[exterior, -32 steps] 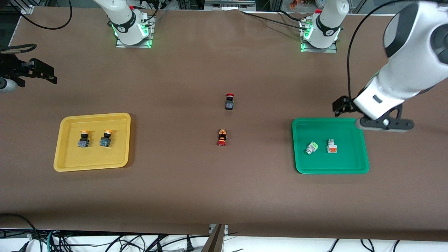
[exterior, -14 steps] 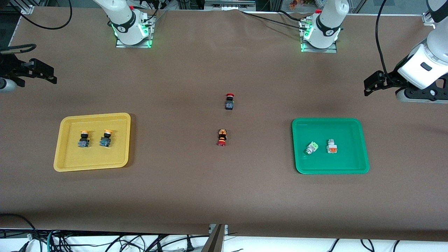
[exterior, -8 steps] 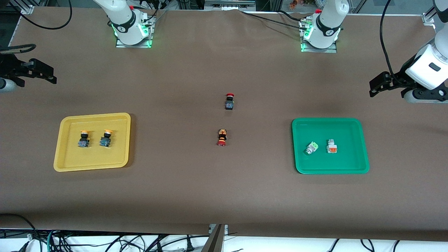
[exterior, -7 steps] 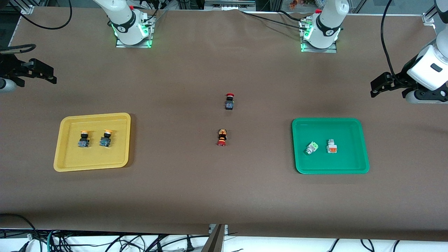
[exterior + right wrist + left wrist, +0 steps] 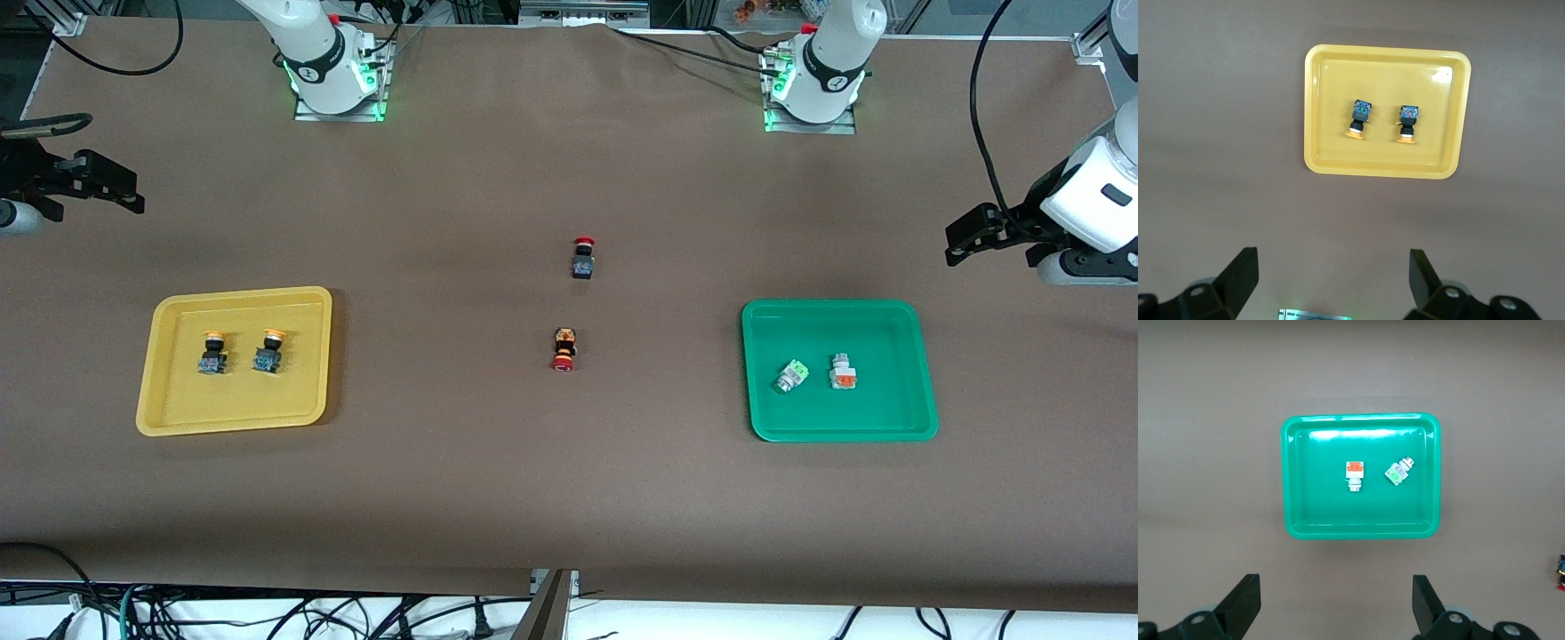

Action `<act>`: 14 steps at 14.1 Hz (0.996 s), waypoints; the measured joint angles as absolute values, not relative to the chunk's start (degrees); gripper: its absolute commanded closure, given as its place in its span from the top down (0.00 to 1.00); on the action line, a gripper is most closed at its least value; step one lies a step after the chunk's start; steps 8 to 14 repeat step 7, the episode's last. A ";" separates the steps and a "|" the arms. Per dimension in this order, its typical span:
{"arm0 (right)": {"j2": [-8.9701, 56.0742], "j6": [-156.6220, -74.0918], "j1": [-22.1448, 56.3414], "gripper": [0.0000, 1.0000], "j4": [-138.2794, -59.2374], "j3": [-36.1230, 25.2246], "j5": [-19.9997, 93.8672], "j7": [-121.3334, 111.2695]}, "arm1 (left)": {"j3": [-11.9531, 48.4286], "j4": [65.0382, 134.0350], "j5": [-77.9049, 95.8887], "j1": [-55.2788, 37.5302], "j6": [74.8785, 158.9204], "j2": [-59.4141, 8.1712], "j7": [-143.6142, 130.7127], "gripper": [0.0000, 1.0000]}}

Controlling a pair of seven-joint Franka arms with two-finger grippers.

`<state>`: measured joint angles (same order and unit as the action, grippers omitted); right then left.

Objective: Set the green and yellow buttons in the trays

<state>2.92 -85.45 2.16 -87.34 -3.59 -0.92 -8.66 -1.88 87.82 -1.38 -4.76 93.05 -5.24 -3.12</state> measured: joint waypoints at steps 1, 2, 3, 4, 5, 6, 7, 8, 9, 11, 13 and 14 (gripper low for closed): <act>2.94 -85.45 2.16 1.00 -87.34 -3.59 -0.92 -8.66 | -1.86 87.78 -1.38 -4.80 93.05 -5.24 -3.12 1.00; 2.97 -85.45 2.16 1.00 -87.34 -3.59 -0.92 -8.66 | -1.84 87.74 -1.38 -4.85 93.05 -5.25 -3.12 1.00; 3.02 -85.45 2.16 1.00 -87.34 -3.59 -0.92 -8.66 | -1.83 87.71 -1.38 -4.88 93.05 -5.31 -3.12 1.00; 3.06 -85.45 2.16 1.00 -87.34 -3.59 -0.92 -8.66 | -1.83 87.70 -1.38 -4.90 93.05 -5.46 -3.12 1.00; 3.08 -85.45 2.16 1.00 -87.34 -3.59 -0.92 -8.66 | -1.82 87.67 -1.38 -4.90 93.05 -5.65 -3.12 1.00; 3.10 -85.45 2.16 1.00 -87.34 -3.59 -0.92 -8.66 | -1.82 87.65 -1.38 -4.90 93.05 -5.80 -3.12 1.00; 3.11 -85.45 2.16 1.00 -87.34 -3.59 -0.92 -8.66 | -1.82 87.64 -1.38 -4.89 93.05 -5.87 -3.12 1.00; 3.11 -85.45 2.16 1.00 -87.34 -3.59 -0.92 -8.66 | -1.82 87.64 -1.38 -4.89 93.05 -5.87 -3.12 1.00; 3.11 -85.45 2.16 1.00 -87.34 -3.59 -0.92 -8.66 | -1.82 87.64 -1.38 -4.89 93.05 -5.87 -3.12 1.00; 3.11 -85.45 2.16 1.00 -87.34 -3.59 -0.92 -8.66 | -1.82 87.64 -1.38 -4.89 93.05 -5.87 -3.12 1.00; 3.11 -85.45 2.16 1.00 -87.34 -3.59 -0.92 -8.66 | -1.82 87.64 -1.38 -4.89 93.05 -5.87 -3.12 1.00; 3.11 -85.45 2.16 1.00 -87.34 -3.59 -0.92 -8.66 | -1.82 87.64 -1.38 -4.89 93.05 -5.87 -3.12 1.00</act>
